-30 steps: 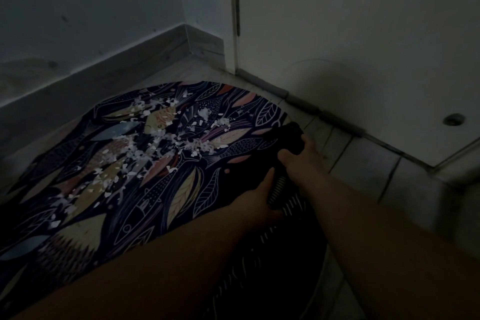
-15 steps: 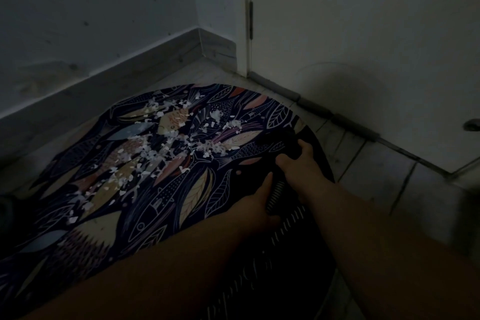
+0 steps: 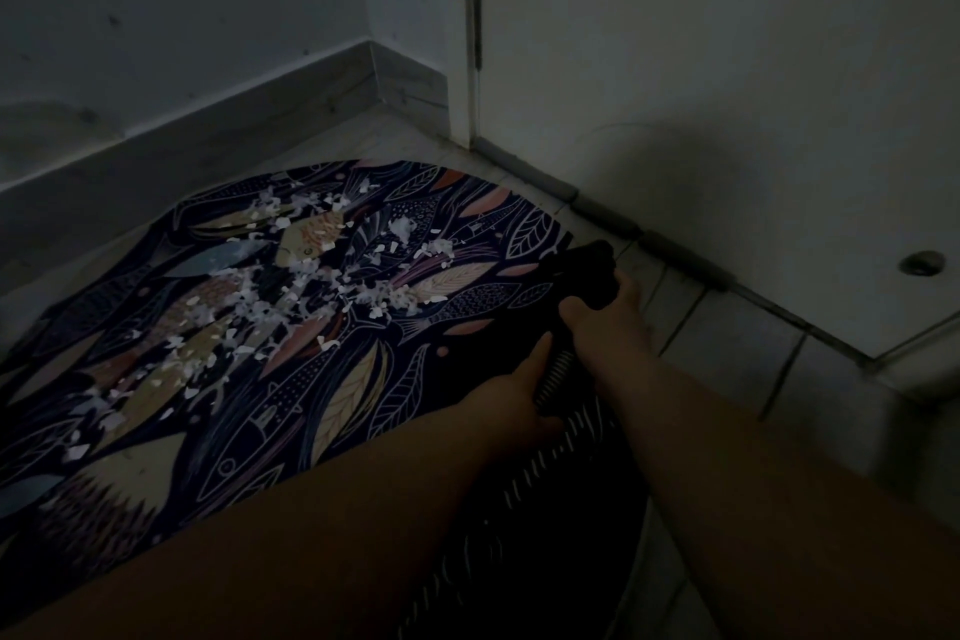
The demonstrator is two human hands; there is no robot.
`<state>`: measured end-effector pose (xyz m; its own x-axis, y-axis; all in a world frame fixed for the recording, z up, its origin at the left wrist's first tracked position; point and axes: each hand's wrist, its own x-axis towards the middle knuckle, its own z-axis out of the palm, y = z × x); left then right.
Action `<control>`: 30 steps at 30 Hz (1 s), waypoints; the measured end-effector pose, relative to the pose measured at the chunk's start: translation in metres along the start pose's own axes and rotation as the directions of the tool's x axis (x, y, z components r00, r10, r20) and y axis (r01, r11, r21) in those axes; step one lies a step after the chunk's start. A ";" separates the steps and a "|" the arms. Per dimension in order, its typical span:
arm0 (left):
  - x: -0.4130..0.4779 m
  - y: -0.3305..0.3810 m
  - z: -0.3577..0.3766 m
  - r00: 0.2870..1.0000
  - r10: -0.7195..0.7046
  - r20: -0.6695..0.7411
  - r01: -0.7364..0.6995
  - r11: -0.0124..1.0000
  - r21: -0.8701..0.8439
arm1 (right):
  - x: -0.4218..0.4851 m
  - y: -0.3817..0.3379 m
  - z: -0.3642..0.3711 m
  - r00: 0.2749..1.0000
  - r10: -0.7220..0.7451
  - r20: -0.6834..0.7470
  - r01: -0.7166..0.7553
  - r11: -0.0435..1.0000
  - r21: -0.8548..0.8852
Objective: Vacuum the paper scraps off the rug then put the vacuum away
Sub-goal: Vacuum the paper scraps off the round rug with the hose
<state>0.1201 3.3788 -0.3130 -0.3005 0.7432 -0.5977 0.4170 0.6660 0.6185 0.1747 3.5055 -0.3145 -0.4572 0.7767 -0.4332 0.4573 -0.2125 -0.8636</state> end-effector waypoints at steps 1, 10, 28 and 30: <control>0.003 0.002 0.000 1.000 -0.003 -0.001 0.003 1.000 0.000 | 0.002 0.000 -0.002 1.000 0.000 0.002 0.000 1.000 -0.004; 0.000 -0.003 -0.014 0.999 -0.036 -0.039 0.036 0.999 0.001 | 0.013 -0.010 0.017 0.996 0.015 0.089 -0.016 1.000 0.014; -0.061 -0.038 -0.031 0.995 -0.066 -0.078 0.066 0.998 -0.007 | -0.022 -0.017 0.078 0.959 0.024 0.282 -0.013 0.999 -0.042; -0.061 -0.039 -0.029 0.995 -0.065 -0.072 0.065 0.998 -0.001 | -0.026 -0.016 0.075 0.965 0.024 0.261 -0.010 0.998 -0.055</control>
<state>0.0974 3.3092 -0.2860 -0.3878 0.7011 -0.5984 0.3961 0.7130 0.5786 0.1220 3.4442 -0.3092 -0.6291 0.5897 -0.5064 0.5032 -0.1876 -0.8436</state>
